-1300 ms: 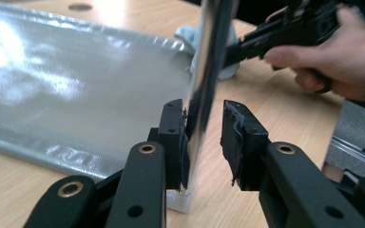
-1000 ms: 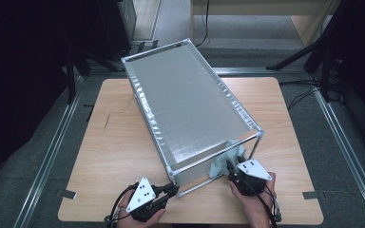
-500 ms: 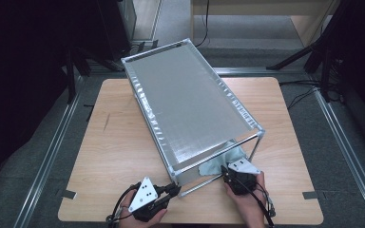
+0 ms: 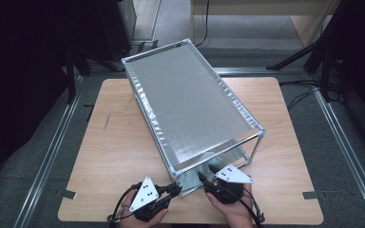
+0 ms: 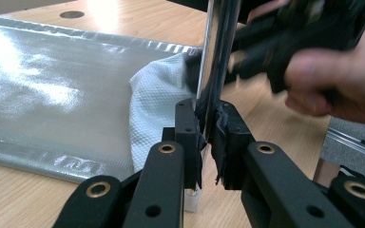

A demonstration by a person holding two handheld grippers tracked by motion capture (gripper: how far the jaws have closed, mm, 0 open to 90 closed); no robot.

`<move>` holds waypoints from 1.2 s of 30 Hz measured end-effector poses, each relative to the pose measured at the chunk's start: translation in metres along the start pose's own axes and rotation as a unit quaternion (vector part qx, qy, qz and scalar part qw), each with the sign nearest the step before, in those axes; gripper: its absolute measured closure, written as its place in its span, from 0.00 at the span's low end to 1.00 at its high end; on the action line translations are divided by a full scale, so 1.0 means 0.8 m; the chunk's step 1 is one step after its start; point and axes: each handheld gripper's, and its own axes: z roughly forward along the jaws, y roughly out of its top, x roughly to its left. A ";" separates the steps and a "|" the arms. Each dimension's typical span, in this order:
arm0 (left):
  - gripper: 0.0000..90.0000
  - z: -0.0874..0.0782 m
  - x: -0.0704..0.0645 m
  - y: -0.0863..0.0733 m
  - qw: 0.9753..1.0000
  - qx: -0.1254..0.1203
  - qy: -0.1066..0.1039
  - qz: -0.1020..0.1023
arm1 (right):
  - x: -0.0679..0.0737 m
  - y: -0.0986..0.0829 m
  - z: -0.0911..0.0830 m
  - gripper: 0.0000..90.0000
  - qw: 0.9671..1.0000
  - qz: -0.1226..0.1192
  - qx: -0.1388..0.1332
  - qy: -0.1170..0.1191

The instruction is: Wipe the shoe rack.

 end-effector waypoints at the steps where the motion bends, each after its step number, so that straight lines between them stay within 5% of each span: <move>1: 0.91 0.000 0.000 0.000 1.000 0.000 0.000 0.000 | 0.000 0.000 0.000 0.53 1.000 0.000 0.000 0.000; 2: 0.91 0.000 0.000 0.000 1.000 0.000 0.000 0.000 | -0.006 0.008 0.002 0.41 0.999 0.011 -0.007 -0.039; 4: 0.91 0.001 0.000 0.000 1.000 0.000 0.000 0.000 | -0.008 0.008 0.008 0.36 0.999 0.017 0.004 -0.046; 6: 0.91 0.001 -0.001 0.000 1.000 0.000 0.002 0.000 | -0.009 -0.006 0.036 0.22 0.996 0.039 0.052 -0.064; 9: 0.91 0.001 -0.001 0.000 1.000 0.000 0.002 0.001 | -0.003 -0.014 0.048 0.26 0.994 0.022 0.076 -0.075; 12: 0.91 0.001 -0.001 -0.001 1.000 -0.001 0.002 0.000 | 0.005 -0.015 0.053 0.61 0.991 -0.028 0.094 -0.095; 15: 0.91 0.001 -0.001 -0.001 1.000 -0.001 0.002 0.000 | -0.007 -0.015 0.049 0.80 0.991 -0.027 0.099 -0.091; 17: 0.91 0.001 -0.001 -0.001 1.000 -0.001 0.001 -0.002 | -0.014 -0.014 0.046 0.84 0.990 -0.025 0.102 -0.093; 22: 0.91 0.001 0.000 -0.001 1.000 -0.002 0.000 -0.003 | -0.070 -0.013 0.023 0.88 0.982 0.024 0.090 -0.165; 24: 0.91 0.001 0.000 -0.001 1.000 -0.003 -0.001 -0.005 | -0.077 -0.013 0.020 0.88 0.982 0.035 0.085 -0.165; 27: 0.91 0.002 0.001 -0.001 1.000 -0.003 -0.004 -0.007 | -0.067 -0.019 0.022 0.89 0.987 0.034 0.085 -0.131; 32: 0.91 0.002 0.000 -0.001 1.000 -0.004 -0.003 -0.008 | -0.013 -0.022 0.033 0.89 0.993 -0.007 0.094 -0.070; 33: 0.91 0.002 0.000 -0.001 1.000 -0.004 -0.003 -0.008 | -0.013 -0.022 0.033 0.89 0.993 -0.007 0.094 -0.070; 34: 0.91 0.002 0.000 -0.001 1.000 -0.004 -0.003 -0.008 | 0.011 -0.024 0.036 0.89 0.995 -0.016 0.098 -0.032; 36: 0.91 0.002 0.001 -0.002 1.000 -0.005 -0.004 -0.008 | 0.030 -0.024 0.038 0.89 0.995 -0.025 0.099 0.008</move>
